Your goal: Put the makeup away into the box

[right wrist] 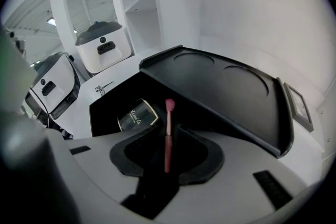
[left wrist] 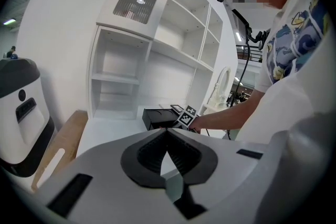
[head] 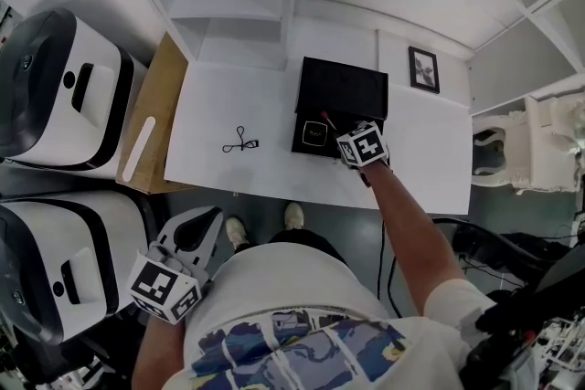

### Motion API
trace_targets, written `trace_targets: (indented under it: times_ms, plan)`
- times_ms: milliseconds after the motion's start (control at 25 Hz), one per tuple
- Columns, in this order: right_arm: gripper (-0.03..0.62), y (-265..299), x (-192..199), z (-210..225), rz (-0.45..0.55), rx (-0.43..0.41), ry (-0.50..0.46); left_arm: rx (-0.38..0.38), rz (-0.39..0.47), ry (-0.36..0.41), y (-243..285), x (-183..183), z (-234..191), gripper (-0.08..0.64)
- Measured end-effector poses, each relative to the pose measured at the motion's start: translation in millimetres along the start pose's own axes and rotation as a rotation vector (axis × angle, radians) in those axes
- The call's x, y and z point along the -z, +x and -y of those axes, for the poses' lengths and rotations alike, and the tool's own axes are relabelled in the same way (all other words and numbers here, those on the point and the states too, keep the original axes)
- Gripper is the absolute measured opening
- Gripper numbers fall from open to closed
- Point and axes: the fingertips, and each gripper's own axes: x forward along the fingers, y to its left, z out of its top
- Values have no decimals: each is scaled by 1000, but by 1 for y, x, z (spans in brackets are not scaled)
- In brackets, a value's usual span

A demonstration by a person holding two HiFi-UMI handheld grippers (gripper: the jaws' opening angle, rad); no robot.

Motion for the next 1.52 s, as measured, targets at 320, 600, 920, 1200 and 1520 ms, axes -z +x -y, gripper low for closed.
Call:
trace_targets:
  times_ms: [320, 600, 920, 1200, 1520]
  plan:
    - [139, -28, -11, -5, 59, 19, -1, 49, 6, 19, 2, 0, 2, 14]
    - [137, -60, -12, -20, 100, 57, 11, 115, 21, 42, 1, -3, 2, 14]
    - [129, -85, -9, -68, 122, 57, 10, 156, 41, 51, -17, 1, -9, 14]
    - [125, -78, -9, -138, 121, 9, -33, 174, 50, 59, -41, 9, -27, 14]
    - [124, -42, -24, -202, 115, -30, -66, 171, 47, 64, -75, 22, -56, 14]
